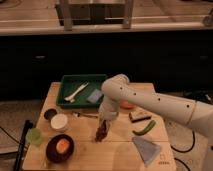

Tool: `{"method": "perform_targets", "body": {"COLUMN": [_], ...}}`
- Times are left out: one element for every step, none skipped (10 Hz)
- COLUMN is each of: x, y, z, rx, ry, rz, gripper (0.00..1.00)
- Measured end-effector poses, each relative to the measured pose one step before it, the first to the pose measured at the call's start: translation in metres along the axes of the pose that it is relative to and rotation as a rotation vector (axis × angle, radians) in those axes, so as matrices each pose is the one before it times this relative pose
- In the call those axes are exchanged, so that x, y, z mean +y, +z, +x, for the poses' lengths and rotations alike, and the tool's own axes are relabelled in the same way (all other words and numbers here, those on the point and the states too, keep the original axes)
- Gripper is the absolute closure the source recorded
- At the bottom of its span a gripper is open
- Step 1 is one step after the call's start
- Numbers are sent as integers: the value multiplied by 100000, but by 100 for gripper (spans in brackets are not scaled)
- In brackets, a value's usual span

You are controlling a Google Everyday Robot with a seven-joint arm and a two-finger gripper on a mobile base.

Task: Place grapes in table surface

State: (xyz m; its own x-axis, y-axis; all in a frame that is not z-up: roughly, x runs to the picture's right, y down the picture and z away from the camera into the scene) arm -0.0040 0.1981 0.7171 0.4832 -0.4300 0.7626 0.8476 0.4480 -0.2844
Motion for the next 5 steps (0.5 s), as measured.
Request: {"method": "perform_targets", "body": {"x": [-64,-66,44,105,-38], "y": [47,82,152,129,227], "z": [-344,-348,-459,-297,-367], "rx": [-256,-235,-405,-322,-300], "ry": [-890,-932,-995,-513,-700], "rz": [-212,-359,-349,-232,126], "gripper": [100,100,100,100,100]}}
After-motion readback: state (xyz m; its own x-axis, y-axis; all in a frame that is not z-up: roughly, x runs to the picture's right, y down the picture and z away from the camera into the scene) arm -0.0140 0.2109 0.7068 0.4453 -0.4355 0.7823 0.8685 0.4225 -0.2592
